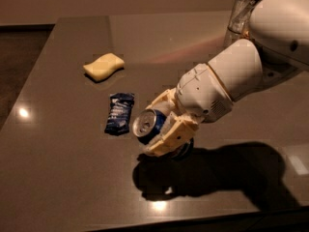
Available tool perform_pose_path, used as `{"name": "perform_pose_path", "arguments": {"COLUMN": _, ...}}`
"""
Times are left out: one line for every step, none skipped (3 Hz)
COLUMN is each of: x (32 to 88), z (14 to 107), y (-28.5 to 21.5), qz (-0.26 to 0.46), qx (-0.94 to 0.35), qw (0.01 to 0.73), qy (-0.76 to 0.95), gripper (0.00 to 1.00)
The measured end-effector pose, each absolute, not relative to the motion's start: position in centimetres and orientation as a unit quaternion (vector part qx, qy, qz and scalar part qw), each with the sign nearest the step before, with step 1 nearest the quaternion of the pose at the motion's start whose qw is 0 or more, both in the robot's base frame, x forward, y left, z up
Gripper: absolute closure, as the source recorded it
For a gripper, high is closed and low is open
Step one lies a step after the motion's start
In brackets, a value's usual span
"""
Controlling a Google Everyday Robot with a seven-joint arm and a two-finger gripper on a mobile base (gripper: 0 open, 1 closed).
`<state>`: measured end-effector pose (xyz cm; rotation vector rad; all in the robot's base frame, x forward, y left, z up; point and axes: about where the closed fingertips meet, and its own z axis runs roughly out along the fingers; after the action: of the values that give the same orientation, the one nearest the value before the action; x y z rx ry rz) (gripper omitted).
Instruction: Place pepsi can upright
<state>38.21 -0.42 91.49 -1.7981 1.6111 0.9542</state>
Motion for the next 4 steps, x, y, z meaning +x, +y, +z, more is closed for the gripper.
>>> {"name": "perform_pose_path", "arguments": {"x": 38.7, "z": 92.2, "y": 0.1, "qz": 0.424, "qx": -0.611, "qw": 0.334, "qy": 0.579, "gripper": 1.0}}
{"name": "perform_pose_path", "arguments": {"x": 39.7, "z": 92.5, "y": -0.3, "qz": 0.484, "qx": -0.553, "qw": 0.404, "qy": 0.545, "gripper": 1.0}}
{"name": "perform_pose_path", "arguments": {"x": 40.5, "z": 92.0, "y": -1.1, "qz": 0.507, "qx": -0.515, "qw": 0.446, "qy": 0.527, "gripper": 0.98}}
{"name": "perform_pose_path", "arguments": {"x": 41.0, "z": 91.3, "y": -1.5, "qz": 0.512, "qx": -0.482, "qw": 0.472, "qy": 0.531, "gripper": 0.76}}
